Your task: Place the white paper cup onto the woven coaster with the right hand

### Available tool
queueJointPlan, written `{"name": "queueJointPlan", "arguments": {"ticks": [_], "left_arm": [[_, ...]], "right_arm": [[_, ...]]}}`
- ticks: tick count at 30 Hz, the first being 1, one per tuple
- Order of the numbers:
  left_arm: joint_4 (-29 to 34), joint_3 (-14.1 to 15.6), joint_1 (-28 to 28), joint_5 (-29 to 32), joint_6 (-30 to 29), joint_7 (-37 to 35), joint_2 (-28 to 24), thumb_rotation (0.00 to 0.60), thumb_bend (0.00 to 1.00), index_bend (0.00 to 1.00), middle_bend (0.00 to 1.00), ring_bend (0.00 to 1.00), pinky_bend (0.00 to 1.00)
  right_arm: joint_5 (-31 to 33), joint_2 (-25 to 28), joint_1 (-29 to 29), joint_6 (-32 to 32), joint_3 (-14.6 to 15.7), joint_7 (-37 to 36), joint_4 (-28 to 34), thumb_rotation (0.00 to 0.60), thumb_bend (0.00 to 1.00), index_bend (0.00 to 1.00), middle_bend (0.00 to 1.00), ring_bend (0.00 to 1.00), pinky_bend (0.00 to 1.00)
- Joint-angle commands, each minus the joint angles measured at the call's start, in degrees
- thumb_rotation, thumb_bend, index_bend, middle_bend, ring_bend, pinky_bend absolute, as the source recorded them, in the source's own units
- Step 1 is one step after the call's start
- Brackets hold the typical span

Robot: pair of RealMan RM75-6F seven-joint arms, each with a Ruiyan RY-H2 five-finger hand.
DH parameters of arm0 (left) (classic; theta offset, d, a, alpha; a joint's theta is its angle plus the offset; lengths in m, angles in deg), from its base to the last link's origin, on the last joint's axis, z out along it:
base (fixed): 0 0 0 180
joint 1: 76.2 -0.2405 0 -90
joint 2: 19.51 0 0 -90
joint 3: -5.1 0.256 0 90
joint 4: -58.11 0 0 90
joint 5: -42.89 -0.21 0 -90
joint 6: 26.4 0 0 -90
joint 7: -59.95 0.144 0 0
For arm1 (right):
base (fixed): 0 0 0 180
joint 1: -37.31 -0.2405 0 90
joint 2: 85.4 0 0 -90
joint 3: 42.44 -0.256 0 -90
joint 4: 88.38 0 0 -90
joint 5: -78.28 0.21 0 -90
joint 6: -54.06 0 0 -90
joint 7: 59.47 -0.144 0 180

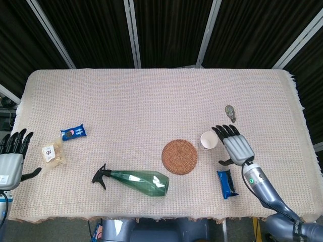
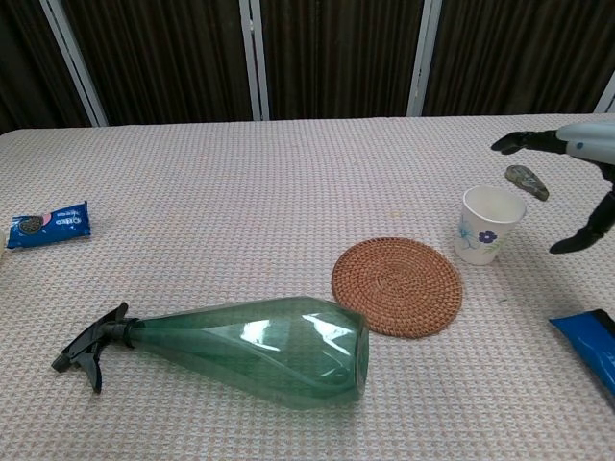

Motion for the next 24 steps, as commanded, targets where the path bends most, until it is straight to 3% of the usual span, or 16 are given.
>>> {"name": "queueJointPlan", "arguments": {"ticks": [1,8,13,16,24], "left_arm": [[-0.3,-0.5,0.3,1.0,0.4,1.0,0.6,0.600,0.00,0.00,0.00,0.00,0.00],[-0.9,-0.8,0.7,2.6,0.9,2.2,1.3,0.600,0.00,0.00,0.00,0.00,0.00],[-0.9,-0.8,0.8,2.8,0.9,2.5,1.4,0.600,0.00,0.00,0.00,0.00,0.00],[-0.8,-0.8,0.8,2.9,0.9,2.4,1.4,0.600,0.00,0.00,0.00,0.00,0.00],[-0.5,-0.7,0.8,2.7,0.7,1.9,1.0,0.600,0.00,0.00,0.00,0.00,0.00]], "right_arm": [[4.1,-2.7,-2.9,-2.6,-1.4,2.7,-2.6,0.600,0.00,0.01,0.08,0.03,0.07],[8.4,-6.0,-5.5,-3.5,-1.2,4.8,-5.5,0.600,0.06,0.07,0.18,0.16,0.22],[10.4,-8.0,-6.6,-2.8,-1.1,5.3,-7.6,0.600,0.20,0.19,0.31,0.28,0.27],[10.9,-8.9,-6.9,-1.9,-0.9,5.6,-8.3,0.600,0.25,0.24,0.35,0.31,0.28],[9.8,-8.9,-7.1,0.4,-0.6,5.4,-7.0,0.600,0.25,0.24,0.36,0.32,0.28]]}}
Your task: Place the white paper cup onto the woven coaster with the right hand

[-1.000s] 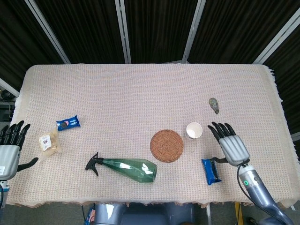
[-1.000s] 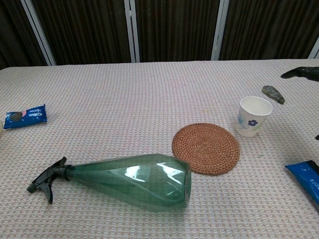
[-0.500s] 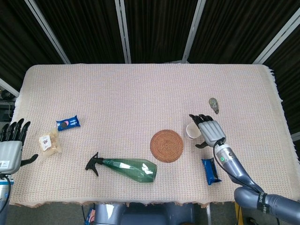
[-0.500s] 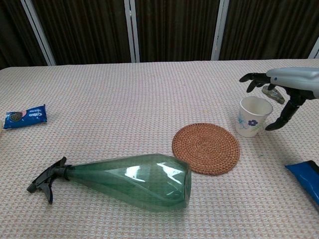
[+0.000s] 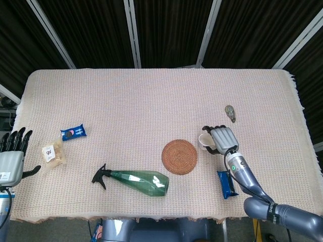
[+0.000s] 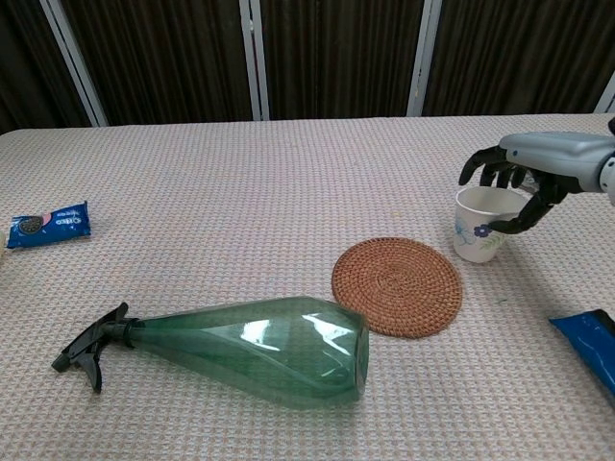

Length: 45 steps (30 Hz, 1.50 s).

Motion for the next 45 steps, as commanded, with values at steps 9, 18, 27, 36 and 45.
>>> {"name": "queueJointPlan", "arguments": {"ticks": [9,18,27,36,45], "left_arm": [[0.4,0.3,0.0,-0.4,-0.1,-0.7,-0.5,0.600,0.00,0.00,0.00,0.00,0.00],[0.7,0.5,0.0,-0.8,-0.3,-1.4,-0.9,0.600,0.00,0.00,0.00,0.00,0.00],[0.6,0.6,0.0,-0.7,-0.3,-2.0,-1.2,0.600,0.00,0.00,0.00,0.00,0.00],[0.5,0.6,0.0,-0.7,-0.3,-2.0,-1.2,0.600,0.00,0.00,0.00,0.00,0.00],[0.8,0.7,0.0,-0.6,-0.4,-1.9,-1.2,0.600,0.00,0.00,0.00,0.00,0.00]], "right_arm": [[-8.6,4.4,-0.1,4.4,0.5,-0.8,12.2,0.600,0.25,0.25,0.37,0.32,0.28],[-9.3,1.9,-2.3,3.5,2.6,3.5,14.6,0.600,0.25,0.25,0.37,0.31,0.28],[-6.2,-1.7,-3.8,4.2,3.6,7.9,12.4,0.600,0.25,0.25,0.37,0.31,0.28],[-4.6,-2.5,-4.2,4.1,4.8,9.1,11.2,0.600,0.02,0.03,0.17,0.17,0.26],[-8.7,2.2,-2.7,8.2,5.8,9.5,17.4,0.600,0.00,0.00,0.03,0.05,0.16]]}}
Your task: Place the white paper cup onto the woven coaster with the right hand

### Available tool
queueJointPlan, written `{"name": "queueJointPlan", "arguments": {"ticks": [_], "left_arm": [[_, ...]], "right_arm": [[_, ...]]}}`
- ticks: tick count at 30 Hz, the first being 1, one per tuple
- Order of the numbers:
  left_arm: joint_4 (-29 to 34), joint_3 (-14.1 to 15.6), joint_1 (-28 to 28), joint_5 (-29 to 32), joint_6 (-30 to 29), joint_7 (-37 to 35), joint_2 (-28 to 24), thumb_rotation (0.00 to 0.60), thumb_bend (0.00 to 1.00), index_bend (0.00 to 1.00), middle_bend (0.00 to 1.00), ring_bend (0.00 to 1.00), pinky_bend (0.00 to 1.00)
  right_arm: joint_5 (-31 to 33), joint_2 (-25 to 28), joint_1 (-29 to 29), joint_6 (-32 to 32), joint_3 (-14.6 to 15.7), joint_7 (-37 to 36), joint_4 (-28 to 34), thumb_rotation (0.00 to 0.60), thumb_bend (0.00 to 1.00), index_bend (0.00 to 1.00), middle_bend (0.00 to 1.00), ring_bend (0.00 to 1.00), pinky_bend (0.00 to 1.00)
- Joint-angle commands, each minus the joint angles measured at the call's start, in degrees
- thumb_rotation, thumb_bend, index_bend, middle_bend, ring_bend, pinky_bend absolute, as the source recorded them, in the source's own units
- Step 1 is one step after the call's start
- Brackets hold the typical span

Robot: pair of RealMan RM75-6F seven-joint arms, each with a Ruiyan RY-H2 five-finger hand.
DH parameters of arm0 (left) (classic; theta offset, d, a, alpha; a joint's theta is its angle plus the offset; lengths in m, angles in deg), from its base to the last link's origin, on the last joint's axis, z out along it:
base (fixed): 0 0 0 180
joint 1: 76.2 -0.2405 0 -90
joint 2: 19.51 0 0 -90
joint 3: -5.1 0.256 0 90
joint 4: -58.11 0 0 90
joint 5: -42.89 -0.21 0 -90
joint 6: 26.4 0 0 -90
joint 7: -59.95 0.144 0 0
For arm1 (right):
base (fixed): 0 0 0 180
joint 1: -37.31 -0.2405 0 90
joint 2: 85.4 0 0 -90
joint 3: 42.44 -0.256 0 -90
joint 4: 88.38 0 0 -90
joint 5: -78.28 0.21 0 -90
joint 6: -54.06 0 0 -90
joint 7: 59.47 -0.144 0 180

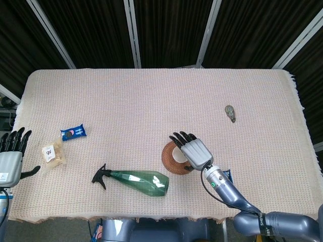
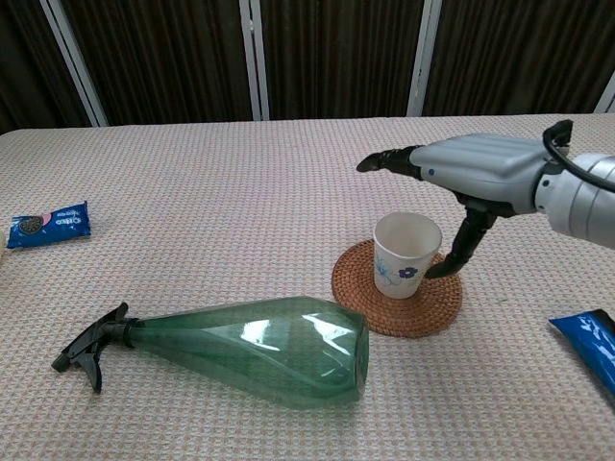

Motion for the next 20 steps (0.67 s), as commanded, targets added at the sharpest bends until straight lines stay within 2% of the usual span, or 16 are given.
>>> {"name": "queueJointPlan", "arguments": {"ticks": [1,4,7,10,15,20], "left_arm": [[0.2,0.0,-0.1,-0.1,-0.1,-0.2,-0.1,0.600,0.00,0.00,0.00,0.00,0.00],[0.6,0.1,-0.3,-0.5,-0.6,-1.0,-0.6,0.600,0.00,0.00,0.00,0.00,0.00],[0.9,0.3,-0.6,-1.4,-1.2,-1.9,-1.1,0.600,0.00,0.00,0.00,0.00,0.00],[0.7,0.6,-0.7,-2.2,-1.6,-2.2,-1.2,0.600,0.00,0.00,0.00,0.00,0.00],[0.3,1.4,-1.0,-4.8,-2.6,-4.0,-1.5,0.600,0.00,0.00,0.00,0.00,0.00],[0.4,1.7,-1.3,-5.8,-3.3,-5.4,-1.9,0.600,0.00,0.00,0.00,0.00,0.00]], "right_arm": [[-1.9,3.2,1.5,2.7,0.5,0.1,4.0,0.600,0.00,0.00,0.03,0.05,0.15],[-5.6,7.9,4.9,7.4,2.1,-1.0,8.9,0.600,0.00,0.00,0.03,0.04,0.10],[-13.4,13.0,10.7,15.8,5.2,-4.8,10.2,0.600,0.00,0.00,0.03,0.01,0.03],[-17.9,15.4,14.2,20.4,7.4,-10.2,7.8,0.600,0.00,0.00,0.01,0.00,0.00],[-22.4,17.5,20.5,28.7,10.2,-19.7,0.2,0.600,0.00,0.00,0.00,0.00,0.00],[-24.3,16.8,25.5,34.9,11.8,-23.6,-6.1,0.600,0.00,0.00,0.00,0.00,0.00]]}}
